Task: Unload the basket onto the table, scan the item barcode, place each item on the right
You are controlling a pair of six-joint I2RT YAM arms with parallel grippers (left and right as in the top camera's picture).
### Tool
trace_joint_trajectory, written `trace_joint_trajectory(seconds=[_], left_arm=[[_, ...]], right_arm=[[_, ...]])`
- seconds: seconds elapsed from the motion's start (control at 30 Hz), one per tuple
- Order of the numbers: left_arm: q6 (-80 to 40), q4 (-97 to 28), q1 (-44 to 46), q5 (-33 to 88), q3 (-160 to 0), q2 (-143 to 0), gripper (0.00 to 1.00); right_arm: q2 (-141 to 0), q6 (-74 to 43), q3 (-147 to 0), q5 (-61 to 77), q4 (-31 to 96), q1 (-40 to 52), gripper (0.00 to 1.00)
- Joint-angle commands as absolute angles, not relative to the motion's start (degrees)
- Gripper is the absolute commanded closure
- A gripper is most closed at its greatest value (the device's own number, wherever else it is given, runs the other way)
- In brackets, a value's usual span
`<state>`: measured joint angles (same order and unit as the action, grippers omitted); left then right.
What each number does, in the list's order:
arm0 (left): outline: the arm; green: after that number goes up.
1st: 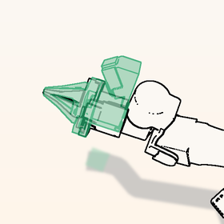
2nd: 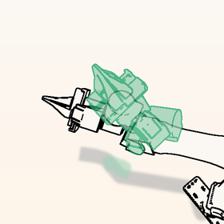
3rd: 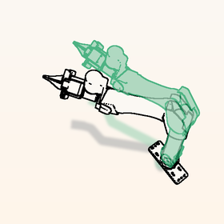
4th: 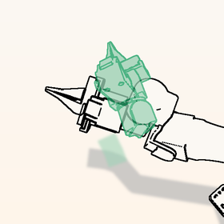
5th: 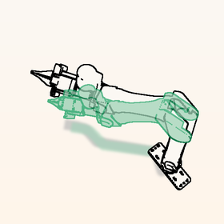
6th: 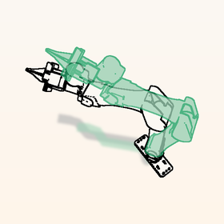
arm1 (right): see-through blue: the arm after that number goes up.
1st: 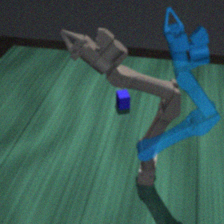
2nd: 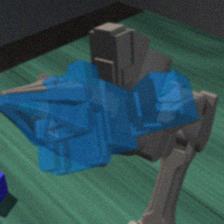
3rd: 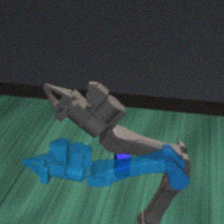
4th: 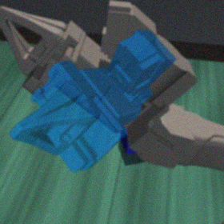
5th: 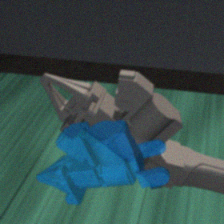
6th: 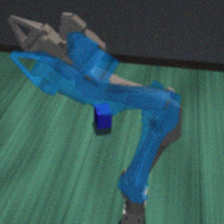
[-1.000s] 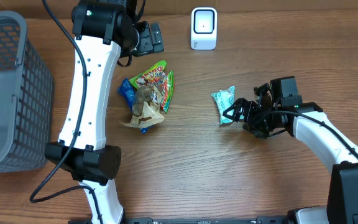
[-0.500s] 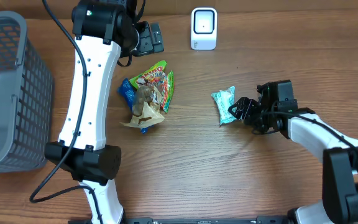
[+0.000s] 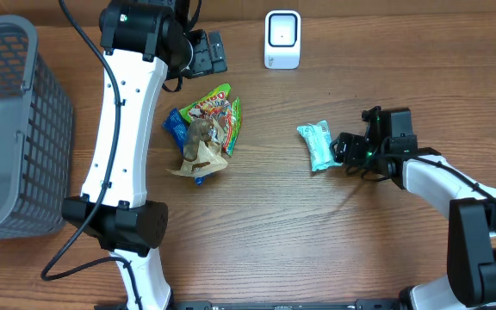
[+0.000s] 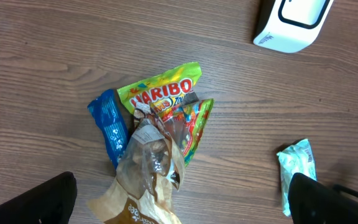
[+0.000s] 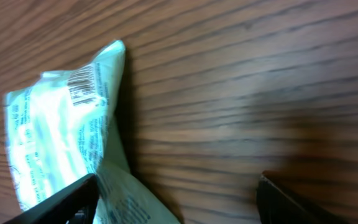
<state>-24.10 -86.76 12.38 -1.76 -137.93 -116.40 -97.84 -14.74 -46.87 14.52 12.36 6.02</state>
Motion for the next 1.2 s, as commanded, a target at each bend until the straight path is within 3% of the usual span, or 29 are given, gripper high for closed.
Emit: trace_joint_trajectory(seconds=[0.0,0.2,0.6,1.0,1.07,1.17], left_arm=[[-24.7,-86.7,12.8,-1.5,-137.8,-116.9,0.0],[-24.7,-86.7,12.8,-1.5,-137.8,-116.9,0.0],[-24.7,-86.7,12.8,-1.5,-137.8,-116.9,0.0],[-24.7,-86.7,12.8,-1.5,-137.8,-116.9,0.0],[-24.7,-86.7,12.8,-1.5,-137.8,-116.9,0.0],[-24.7,-86.7,12.8,-1.5,-137.8,-116.9,0.0]], right_arm=[[-98.5,-10.7,-52.3,14.7,17.2,4.1,0.18],[-98.5,-10.0,-65.0,29.2,31.6,7.6,0.19],[-101.4,-8.6,-64.2,18.8,33.7,24.6,0.24],[-105.9,-8.7,-65.0,7.4,40.7,23.6,0.23],[-105.8,-8.7,-66.8,10.0,42.5,22.9,0.23],[-104.8,-6.2,-72.4,25.0,46.5,21.2,0.23]])
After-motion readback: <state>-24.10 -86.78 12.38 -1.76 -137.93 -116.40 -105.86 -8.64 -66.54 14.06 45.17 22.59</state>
